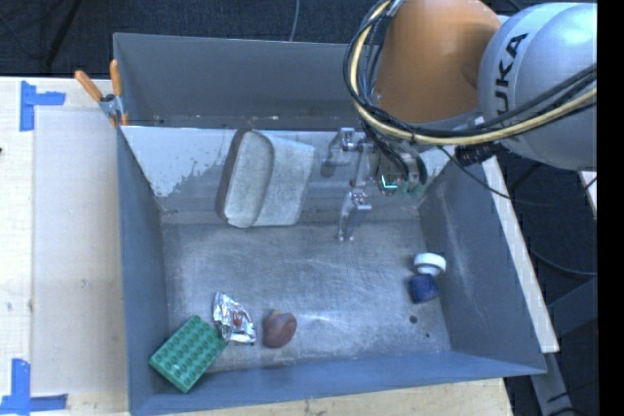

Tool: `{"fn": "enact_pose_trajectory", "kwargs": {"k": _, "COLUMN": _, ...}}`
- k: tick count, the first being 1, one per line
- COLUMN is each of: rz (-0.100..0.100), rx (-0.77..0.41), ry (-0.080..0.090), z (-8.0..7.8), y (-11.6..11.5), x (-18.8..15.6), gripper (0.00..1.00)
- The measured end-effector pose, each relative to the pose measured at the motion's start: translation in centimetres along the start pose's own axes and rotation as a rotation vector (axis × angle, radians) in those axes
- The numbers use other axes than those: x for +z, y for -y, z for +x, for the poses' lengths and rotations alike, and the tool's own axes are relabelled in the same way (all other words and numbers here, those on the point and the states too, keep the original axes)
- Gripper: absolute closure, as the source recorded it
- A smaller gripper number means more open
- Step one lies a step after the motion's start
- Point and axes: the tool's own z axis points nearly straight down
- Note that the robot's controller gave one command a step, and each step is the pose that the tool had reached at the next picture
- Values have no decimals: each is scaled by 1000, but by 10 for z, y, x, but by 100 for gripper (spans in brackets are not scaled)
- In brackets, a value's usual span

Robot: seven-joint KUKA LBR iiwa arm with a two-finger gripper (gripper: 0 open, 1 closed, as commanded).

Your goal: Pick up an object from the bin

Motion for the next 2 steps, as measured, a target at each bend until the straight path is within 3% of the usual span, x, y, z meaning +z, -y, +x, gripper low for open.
{"fn": "enact_pose_trajectory", "kwargs": {"k": 1, "rz": -1, "rx": -1, "ry": -11, "z": 51, "y": -62, "x": 91, "gripper": 0}}
{"fn": "enact_pose_trajectory", "kwargs": {"k": 2, "rz": 0, "rx": -183, "ry": -7, "z": 135, "y": -104, "x": 90, "gripper": 0}}
